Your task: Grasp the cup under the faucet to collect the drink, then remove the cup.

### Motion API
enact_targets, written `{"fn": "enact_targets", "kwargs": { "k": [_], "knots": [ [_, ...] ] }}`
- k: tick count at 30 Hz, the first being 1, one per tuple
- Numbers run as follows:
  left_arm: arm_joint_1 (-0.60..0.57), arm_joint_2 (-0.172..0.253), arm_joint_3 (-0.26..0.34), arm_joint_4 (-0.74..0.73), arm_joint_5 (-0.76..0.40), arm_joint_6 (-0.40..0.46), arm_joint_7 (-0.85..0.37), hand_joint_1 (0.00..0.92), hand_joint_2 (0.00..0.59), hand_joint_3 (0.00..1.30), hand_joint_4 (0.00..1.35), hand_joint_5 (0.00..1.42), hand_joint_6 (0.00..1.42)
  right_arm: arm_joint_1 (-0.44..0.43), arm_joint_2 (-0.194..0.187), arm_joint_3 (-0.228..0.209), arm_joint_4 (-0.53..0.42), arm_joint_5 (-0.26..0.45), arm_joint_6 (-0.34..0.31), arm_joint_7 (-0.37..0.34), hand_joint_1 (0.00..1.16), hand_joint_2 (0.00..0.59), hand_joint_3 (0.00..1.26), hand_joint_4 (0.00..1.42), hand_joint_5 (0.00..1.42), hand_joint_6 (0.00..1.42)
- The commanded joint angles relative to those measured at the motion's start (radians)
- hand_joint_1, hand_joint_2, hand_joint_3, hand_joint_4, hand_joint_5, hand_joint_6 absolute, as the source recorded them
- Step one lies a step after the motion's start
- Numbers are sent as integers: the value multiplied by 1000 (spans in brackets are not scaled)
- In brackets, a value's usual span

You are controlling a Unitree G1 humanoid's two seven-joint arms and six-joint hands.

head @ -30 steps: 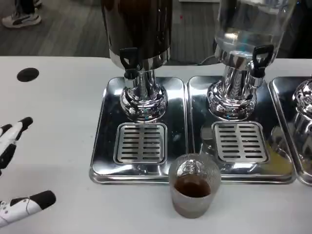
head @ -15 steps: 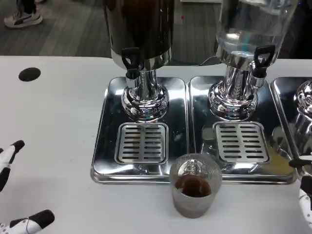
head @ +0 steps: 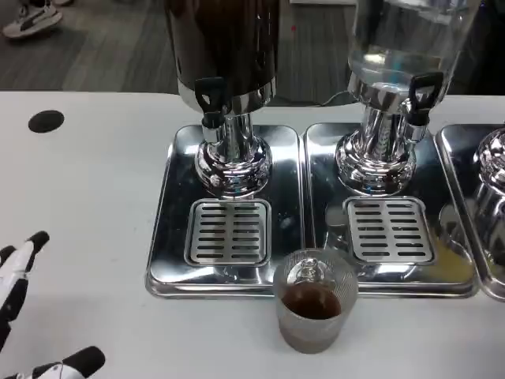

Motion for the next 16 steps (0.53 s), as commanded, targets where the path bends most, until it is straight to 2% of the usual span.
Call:
{"fn": "enact_targets", "kwargs": {
  "k": [1,7,16],
  "knots": [
    [51,-34,18,-39,-8,-10,32,0,29,0,0,0,0,20,-7,-15,11,35,-18,-25,720,586,391,277,134,45],
    [91,-59,17,-46,-4,-28,41,0,36,0,0,0,0,35,-8,-14,22,56,-36,-32,719,586,388,276,133,45],
    [118,-75,28,-83,-9,-37,37,0,39,0,0,0,0,54,-5,-14,1,67,-46,-29,718,586,387,276,133,45]
  ]
}}
